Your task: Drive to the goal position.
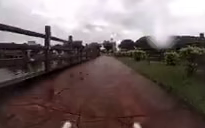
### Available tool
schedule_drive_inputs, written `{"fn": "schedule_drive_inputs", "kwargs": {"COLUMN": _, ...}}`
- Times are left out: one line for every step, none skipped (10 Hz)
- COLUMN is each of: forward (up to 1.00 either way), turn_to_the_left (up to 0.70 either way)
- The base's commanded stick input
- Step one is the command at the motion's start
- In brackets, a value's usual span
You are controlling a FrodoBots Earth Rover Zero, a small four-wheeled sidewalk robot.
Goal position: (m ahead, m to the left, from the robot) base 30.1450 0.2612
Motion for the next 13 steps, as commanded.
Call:
{"fn": "schedule_drive_inputs", "kwargs": {"forward": 0.50, "turn_to_the_left": 0.00}}
{"fn": "schedule_drive_inputs", "kwargs": {"forward": 0.50, "turn_to_the_left": 0.00}}
{"fn": "schedule_drive_inputs", "kwargs": {"forward": 0.50, "turn_to_the_left": 0.00}}
{"fn": "schedule_drive_inputs", "kwargs": {"forward": 0.50, "turn_to_the_left": 0.00}}
{"fn": "schedule_drive_inputs", "kwargs": {"forward": 0.50, "turn_to_the_left": 0.00}}
{"fn": "schedule_drive_inputs", "kwargs": {"forward": 0.50, "turn_to_the_left": 0.00}}
{"fn": "schedule_drive_inputs", "kwargs": {"forward": 0.50, "turn_to_the_left": 0.00}}
{"fn": "schedule_drive_inputs", "kwargs": {"forward": 0.50, "turn_to_the_left": 0.00}}
{"fn": "schedule_drive_inputs", "kwargs": {"forward": 0.50, "turn_to_the_left": 0.00}}
{"fn": "schedule_drive_inputs", "kwargs": {"forward": 0.50, "turn_to_the_left": 0.00}}
{"fn": "schedule_drive_inputs", "kwargs": {"forward": 0.50, "turn_to_the_left": 0.00}}
{"fn": "schedule_drive_inputs", "kwargs": {"forward": 0.50, "turn_to_the_left": 0.00}}
{"fn": "schedule_drive_inputs", "kwargs": {"forward": 0.50, "turn_to_the_left": 0.00}}
